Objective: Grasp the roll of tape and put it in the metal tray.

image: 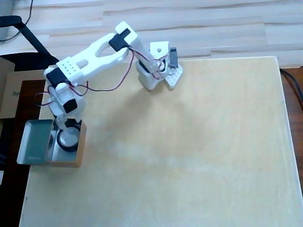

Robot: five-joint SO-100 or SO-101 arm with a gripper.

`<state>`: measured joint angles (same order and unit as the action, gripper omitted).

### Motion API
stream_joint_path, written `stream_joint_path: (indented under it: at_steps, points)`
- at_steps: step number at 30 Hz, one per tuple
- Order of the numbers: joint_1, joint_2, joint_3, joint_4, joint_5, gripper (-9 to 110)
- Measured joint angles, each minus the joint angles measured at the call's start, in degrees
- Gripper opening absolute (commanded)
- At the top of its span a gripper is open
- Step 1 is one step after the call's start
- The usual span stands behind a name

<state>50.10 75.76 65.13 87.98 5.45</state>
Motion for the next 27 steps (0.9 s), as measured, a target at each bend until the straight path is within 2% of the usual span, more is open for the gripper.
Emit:
stream_joint_path:
  at_steps: [9,14,21,27]
  points:
    - [-20.5,0.0,-24.7,0.4,1.5,11]
    - [-34.8,0.4,-37.2,0.4,1.6,-1]
    - [-49.7,9.6,-34.6,0.4,0.6,-1]
    - [-52.3,25.2,-24.4,0.4,-3.0,0]
